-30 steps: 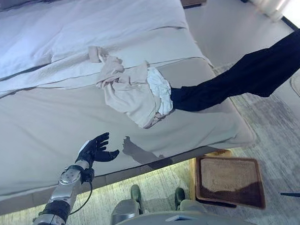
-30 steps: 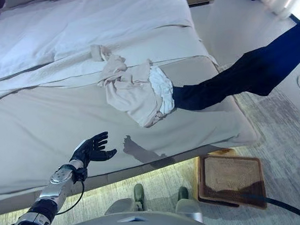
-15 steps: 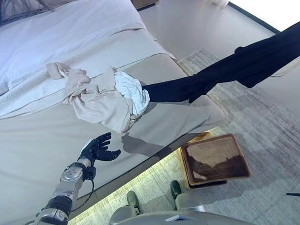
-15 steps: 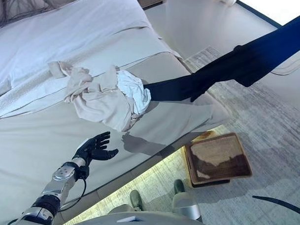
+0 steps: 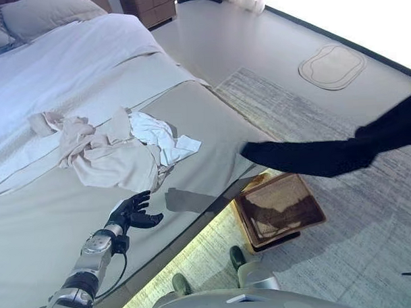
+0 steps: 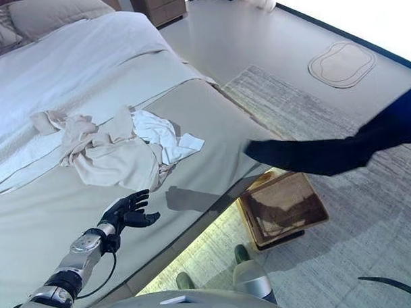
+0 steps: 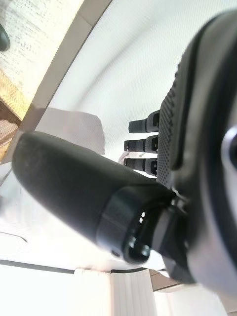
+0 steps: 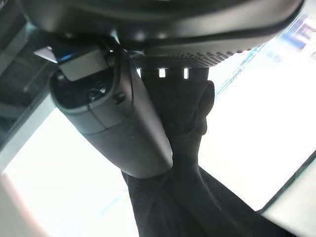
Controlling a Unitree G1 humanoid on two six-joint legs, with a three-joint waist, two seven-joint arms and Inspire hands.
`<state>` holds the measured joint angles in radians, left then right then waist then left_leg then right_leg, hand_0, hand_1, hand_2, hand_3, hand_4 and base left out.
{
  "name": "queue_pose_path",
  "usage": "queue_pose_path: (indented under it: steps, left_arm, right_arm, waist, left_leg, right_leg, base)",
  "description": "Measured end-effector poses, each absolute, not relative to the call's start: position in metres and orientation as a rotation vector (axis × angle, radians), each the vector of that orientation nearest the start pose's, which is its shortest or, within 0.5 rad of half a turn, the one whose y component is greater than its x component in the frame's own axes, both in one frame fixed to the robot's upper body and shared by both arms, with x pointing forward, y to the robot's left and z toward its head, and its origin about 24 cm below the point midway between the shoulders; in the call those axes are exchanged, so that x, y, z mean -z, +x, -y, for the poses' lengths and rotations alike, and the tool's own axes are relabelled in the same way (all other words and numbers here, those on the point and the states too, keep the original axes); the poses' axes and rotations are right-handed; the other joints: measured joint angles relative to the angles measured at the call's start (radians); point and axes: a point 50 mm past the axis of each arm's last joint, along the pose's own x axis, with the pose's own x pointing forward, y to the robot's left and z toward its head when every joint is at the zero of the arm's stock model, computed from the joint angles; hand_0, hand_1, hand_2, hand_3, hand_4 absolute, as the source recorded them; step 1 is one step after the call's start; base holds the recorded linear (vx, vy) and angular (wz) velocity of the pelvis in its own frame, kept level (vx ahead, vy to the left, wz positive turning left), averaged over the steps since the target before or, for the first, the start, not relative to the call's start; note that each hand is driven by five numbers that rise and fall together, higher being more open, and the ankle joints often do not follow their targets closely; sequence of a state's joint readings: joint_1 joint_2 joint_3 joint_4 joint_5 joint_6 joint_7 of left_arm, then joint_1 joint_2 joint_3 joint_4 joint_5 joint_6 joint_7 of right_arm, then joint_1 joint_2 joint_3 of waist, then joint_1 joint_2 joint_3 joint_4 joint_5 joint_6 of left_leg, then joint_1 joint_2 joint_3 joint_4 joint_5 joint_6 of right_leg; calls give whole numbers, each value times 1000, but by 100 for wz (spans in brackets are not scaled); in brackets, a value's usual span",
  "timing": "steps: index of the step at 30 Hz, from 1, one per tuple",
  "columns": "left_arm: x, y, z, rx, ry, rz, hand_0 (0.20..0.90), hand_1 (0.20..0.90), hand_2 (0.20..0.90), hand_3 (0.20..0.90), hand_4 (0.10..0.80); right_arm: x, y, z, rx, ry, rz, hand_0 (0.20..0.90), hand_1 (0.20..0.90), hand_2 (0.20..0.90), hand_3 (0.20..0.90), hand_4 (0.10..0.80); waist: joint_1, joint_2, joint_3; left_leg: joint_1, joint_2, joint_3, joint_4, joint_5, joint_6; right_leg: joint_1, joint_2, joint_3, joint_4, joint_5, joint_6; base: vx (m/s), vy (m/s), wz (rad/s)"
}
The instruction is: Pick up the clothes from the bed and place them into the basket
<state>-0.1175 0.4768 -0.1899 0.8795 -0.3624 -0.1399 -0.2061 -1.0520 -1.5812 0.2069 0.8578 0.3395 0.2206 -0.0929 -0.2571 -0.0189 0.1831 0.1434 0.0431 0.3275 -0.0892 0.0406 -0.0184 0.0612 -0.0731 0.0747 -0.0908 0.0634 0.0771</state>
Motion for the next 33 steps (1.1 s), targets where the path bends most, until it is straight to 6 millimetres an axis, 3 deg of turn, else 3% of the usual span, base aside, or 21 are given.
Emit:
queue_pose_path:
  steps: [9,14,23,33]
  left_arm:
    - [81,205,-275,46,127,-668,900,900,900,900,800]
    - [81,206,-275,50,127,-667,900,900,900,900,800]
    - [80,207,-274,73,122,-667,900,900,900,900,800]
    - [81,207,-273,85,125,-673,900,900,900,900,800]
  right_arm:
    - [-379,186,479,1087,-746,81,300,300,300,200,100]
    - [-368,187,481,1005,-719,47,300,300,300,200,100]
    - [-359,226,441,615,-826,111,300,300,300,200,100]
    - [-353,245,414,467,-916,131,300,300,300,200,100]
  waist:
    - [-29,16,-13]
    - [-36,21,-16]
    - [-39,20,-16]
    - [-8,17,-17]
  left_leg:
    - [1,2,18,-2,-9,-12]
    - [0,4,31,0,-10,-14]
    - [1,9,35,-1,-10,-14]
    - [-1,9,25,0,-10,-14]
  right_leg:
    - [-9,4,21,0,0,0]
    - [-17,6,30,0,5,7]
    - [-18,12,33,1,6,6]
    - [-17,11,26,4,6,6]
  base:
    - [-11,-2,-6]
    - [-12,-2,-7]
    - [-2,-6,-1]
    - [-6,0,1]
